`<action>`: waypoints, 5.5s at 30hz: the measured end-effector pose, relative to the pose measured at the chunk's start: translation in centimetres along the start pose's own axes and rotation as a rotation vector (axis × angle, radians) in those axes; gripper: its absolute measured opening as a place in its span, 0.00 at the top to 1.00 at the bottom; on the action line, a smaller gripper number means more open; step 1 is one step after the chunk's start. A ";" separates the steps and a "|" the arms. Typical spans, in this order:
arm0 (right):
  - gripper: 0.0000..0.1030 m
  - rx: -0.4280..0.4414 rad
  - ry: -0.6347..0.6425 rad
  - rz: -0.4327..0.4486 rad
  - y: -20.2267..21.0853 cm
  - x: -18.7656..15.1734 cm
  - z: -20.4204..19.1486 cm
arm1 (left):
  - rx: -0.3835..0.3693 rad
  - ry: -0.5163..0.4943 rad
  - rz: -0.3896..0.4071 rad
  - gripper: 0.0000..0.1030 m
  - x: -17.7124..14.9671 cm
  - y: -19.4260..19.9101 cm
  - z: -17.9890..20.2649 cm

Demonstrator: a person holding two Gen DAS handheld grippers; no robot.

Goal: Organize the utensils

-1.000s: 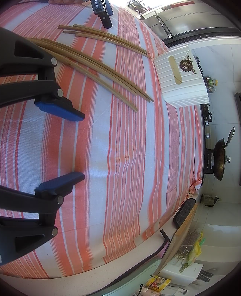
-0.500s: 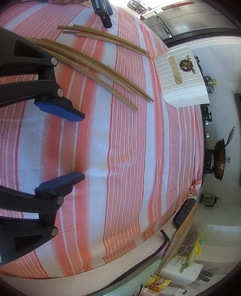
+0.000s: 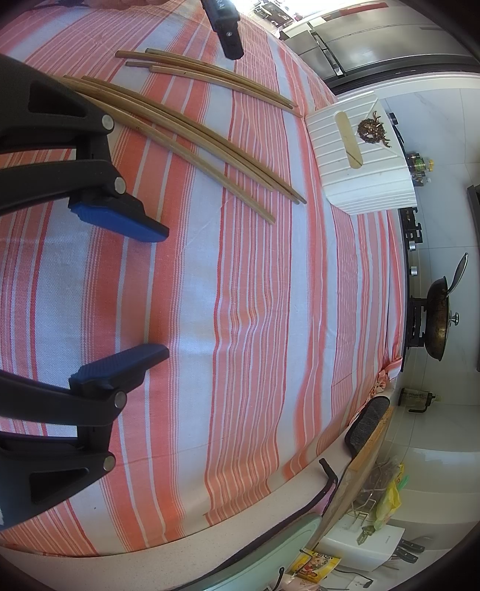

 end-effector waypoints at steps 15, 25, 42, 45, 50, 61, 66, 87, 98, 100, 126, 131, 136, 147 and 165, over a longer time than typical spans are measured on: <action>0.43 0.143 -0.092 0.005 1.9 1.1 -2.6 | -0.024 0.029 -0.005 0.08 -0.3 0.5 -0.1; 0.43 0.017 0.111 -0.066 -0.2 1.0 -7.4 | 0.071 -0.032 0.007 0.04 -0.4 -0.4 -0.1; 0.94 -0.042 0.115 -0.095 1.7 -1.8 0.9 | -0.017 -0.118 -0.023 0.94 -3.7 3.8 -3.6; 0.92 -0.055 0.119 -0.126 2.1 -2.6 3.2 | -0.039 -0.127 -0.058 0.92 -4.4 4.6 -5.2; 0.71 0.023 0.145 -0.186 2.5 -2.9 4.0 | -0.099 -0.187 -0.133 0.40 -3.6 4.4 -5.5; 0.67 0.168 0.163 -0.314 1.2 -2.6 3.4 | -0.041 -0.307 -0.234 0.39 -0.2 0.6 -4.5; 0.66 0.146 0.187 -0.315 -0.9 -0.1 2.5 | -0.049 -0.319 -0.301 0.38 1.8 -1.3 -3.5; 0.93 0.228 0.094 0.113 10.5 12.9 2.2 | -0.287 -0.242 0.064 0.96 9.3 12.6 -1.5; 0.93 0.194 0.125 0.443 19.4 24.1 -0.3 | -0.382 -0.130 0.349 0.96 21.1 22.7 -1.0; 0.93 0.198 0.107 0.516 20.5 27.6 -0.9 | -0.382 -0.110 0.402 0.96 24.0 23.5 -0.4; 0.74 0.338 0.150 0.255 -0.2 33.8 -13.3 | -0.299 -0.077 0.024 0.69 24.5 3.3 6.1; 0.57 0.350 0.089 0.331 3.5 32.9 -10.9 | -0.302 -0.131 0.047 0.38 21.4 6.2 4.9; 0.53 0.316 0.116 0.318 6.4 26.9 -7.8 | -0.263 -0.205 -0.004 0.20 13.7 7.1 2.4; 0.53 0.120 0.160 0.058 2.5 3.2 -3.8 | -0.104 -0.125 -0.030 0.20 -1.0 3.2 -2.9; 0.46 0.100 0.077 0.014 0.8 -0.8 -2.3 | 0.009 -0.118 0.016 0.09 -0.8 0.6 -4.3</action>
Point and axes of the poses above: each gripper's, at about its wrist camera, not at the fingertips, and y roughly against the way its jaws point, z to its right, x to its top, the point moved 9 cm from there along -y, roughly the way its jaws point, and after that the axes turned 6 degrees about y, right-handed, at the moved point
